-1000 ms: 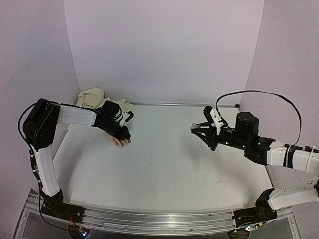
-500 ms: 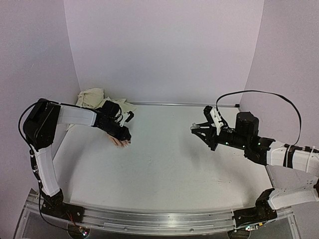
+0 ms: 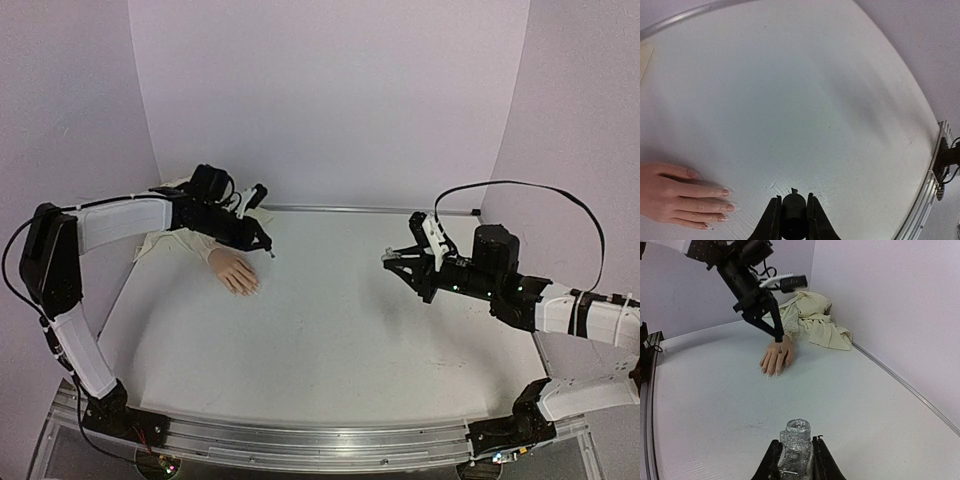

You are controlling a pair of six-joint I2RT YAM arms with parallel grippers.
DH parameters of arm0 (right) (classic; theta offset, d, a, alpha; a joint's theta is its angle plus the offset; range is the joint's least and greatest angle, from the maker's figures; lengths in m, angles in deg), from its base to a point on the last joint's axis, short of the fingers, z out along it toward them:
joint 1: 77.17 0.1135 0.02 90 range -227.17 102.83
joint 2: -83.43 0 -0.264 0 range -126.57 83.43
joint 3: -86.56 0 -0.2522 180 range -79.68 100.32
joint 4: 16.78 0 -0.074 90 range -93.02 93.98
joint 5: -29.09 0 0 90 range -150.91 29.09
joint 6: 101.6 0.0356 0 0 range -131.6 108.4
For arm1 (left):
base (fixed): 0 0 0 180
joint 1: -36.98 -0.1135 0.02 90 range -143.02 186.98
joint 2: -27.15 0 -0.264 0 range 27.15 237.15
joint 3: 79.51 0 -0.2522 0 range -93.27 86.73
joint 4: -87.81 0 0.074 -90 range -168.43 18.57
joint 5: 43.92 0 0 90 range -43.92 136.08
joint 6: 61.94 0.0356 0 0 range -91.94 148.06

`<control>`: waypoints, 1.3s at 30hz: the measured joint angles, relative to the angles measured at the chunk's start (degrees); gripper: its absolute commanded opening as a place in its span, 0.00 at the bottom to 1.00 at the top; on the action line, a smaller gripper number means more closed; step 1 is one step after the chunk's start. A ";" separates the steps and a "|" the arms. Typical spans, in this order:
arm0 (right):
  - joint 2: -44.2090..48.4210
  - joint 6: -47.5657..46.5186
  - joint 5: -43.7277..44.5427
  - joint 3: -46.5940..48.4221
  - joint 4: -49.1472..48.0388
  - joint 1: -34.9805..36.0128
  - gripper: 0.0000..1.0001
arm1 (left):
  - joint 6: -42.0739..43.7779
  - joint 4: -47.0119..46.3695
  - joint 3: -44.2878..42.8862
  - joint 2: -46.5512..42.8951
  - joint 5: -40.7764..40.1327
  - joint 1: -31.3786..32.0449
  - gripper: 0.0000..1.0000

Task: Paint the nails

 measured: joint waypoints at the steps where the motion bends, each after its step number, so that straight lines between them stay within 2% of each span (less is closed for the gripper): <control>1: 0.00 0.48 -0.37 0.07 0.02 0.00 0.00 | -1.38 0.98 -1.31 -2.05 1.55 0.00 0.00; 9: -1.95 5.20 -4.42 2.89 -0.87 0.00 0.00 | -10.64 4.22 -2.32 -18.93 8.92 1.25 0.00; 13: -5.95 8.28 -7.04 5.57 -3.04 0.70 0.00 | -14.05 4.42 -2.27 -22.95 10.91 3.61 0.00; 25: -18.99 10.29 -7.45 13.22 -9.38 12.35 0.00 | -18.80 5.40 -3.45 -21.77 14.34 11.78 0.00; 39: -22.69 10.49 -7.39 16.74 -12.87 14.14 0.00 | -18.97 5.84 -3.82 -20.65 13.14 14.47 0.00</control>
